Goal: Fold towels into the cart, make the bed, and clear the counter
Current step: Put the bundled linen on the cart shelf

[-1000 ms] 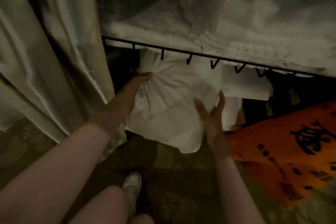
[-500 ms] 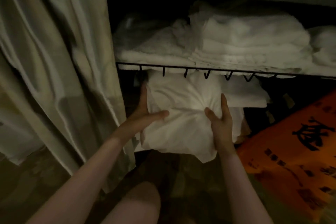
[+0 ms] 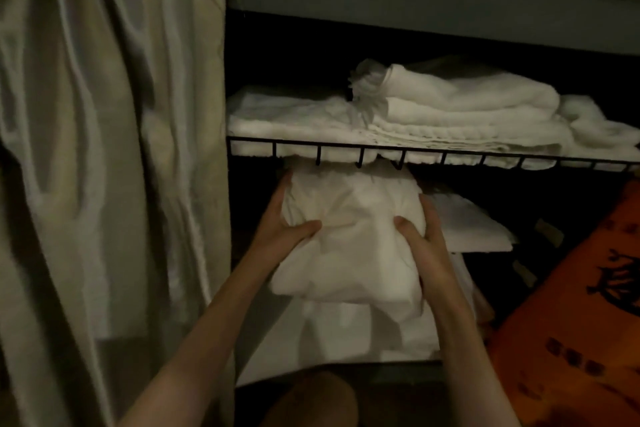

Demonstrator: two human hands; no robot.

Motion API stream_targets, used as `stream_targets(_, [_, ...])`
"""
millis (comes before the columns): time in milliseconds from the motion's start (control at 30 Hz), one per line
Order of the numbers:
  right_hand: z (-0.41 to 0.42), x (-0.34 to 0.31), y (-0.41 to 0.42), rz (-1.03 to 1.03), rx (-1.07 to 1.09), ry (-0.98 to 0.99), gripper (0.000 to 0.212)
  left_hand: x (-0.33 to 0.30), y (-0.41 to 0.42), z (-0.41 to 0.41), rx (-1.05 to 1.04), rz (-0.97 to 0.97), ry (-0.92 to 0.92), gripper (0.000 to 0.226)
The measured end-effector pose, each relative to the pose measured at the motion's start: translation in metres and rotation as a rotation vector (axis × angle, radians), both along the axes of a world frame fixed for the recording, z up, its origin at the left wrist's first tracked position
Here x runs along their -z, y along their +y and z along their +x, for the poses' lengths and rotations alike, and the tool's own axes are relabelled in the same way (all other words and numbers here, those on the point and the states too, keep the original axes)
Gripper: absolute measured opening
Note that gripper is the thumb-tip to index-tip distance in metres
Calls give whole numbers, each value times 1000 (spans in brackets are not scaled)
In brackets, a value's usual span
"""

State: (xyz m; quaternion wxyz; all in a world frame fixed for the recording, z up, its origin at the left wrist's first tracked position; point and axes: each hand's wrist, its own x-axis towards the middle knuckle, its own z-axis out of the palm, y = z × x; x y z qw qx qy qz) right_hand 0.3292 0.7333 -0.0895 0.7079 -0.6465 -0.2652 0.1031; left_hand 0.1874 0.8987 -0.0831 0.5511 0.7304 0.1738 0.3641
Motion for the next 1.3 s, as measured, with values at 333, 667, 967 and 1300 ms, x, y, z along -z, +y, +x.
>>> stream_targets(333, [27,1,27,75,53,-90,66,-9,20,29,-40,-28,-62,87])
stream_targets(667, [32,16,20,-79,-17,-220,45,-9,11,31,-109,11,124,62])
stream_targets(967, [2,36,28,-40,182,-426,48,42,-6,25,-184,530,-77,57])
stream_targets(1300, [47,24,65,-257,188,-565,50,15,25,59,-181,489,343,51])
